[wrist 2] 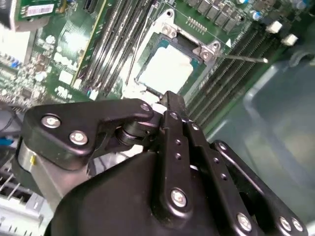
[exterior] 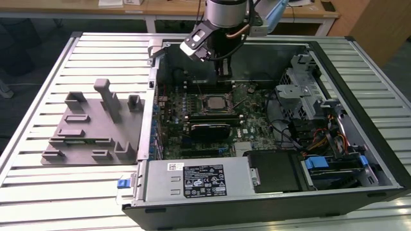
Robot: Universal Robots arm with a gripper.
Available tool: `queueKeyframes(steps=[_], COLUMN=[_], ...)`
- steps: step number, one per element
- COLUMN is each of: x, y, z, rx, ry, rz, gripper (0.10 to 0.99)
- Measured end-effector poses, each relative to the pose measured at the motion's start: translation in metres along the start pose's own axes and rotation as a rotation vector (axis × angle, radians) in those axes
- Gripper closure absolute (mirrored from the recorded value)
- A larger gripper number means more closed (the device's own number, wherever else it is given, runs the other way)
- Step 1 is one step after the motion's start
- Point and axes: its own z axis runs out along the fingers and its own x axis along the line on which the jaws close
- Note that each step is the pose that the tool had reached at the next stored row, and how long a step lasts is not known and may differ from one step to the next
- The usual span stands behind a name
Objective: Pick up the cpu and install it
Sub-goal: 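Place the cpu into insertion slot, then close the cpu cover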
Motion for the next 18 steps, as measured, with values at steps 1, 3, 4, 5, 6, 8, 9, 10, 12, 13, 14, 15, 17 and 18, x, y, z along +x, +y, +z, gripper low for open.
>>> queueKeyframes(steps=[1, 3, 4, 5, 6, 8, 9, 10, 12, 13, 14, 15, 17, 18], x=[0.0001, -0.0001, -0.0001, -0.0001, -0.0001, -0.0001, -0.0001, -0.0001, -0.0001, -0.0001, -0.0001, -0.0002, -0.0002, -0.0003], y=[0.0, -0.0002, -0.0002, -0.0002, -0.0002, -0.0002, -0.0002, -0.0002, -0.0002, -0.0002, -0.0002, 0.0104, 0.0146, 0.028], z=[0.0005, 0.0037, 0.0039, 0.0041, 0.0041, 0.0041, 0.0041, 0.0042, 0.0042, 0.0042, 0.0042, 0.0049, 0.0051, 0.0056], rx=[-0.001, 0.0, 0.0, 0.0, -0.001, -0.001, -0.001, -0.001, -0.001, -0.001, -0.001, -0.001, -0.001, -0.001], ry=[0.0008, 0.0001, -0.0001, -0.0001, 0.0, 0.0, -0.0001, 0.0, 0.0, 0.0, 0.0, 0.0001, 0.0001, 0.0001], rz=[0.0, 0.0, 0.0, 0.0, 0.0, 0.0, 0.0, 0.0, 0.0, 0.0, 0.0, 0.0, 0.0, 0.0], gripper=[0.98, 0.98, 0.98, 0.98, 0.98, 0.98, 0.98, 0.98, 0.98, 0.98, 0.98, 0.98, 0.98, 0.98])
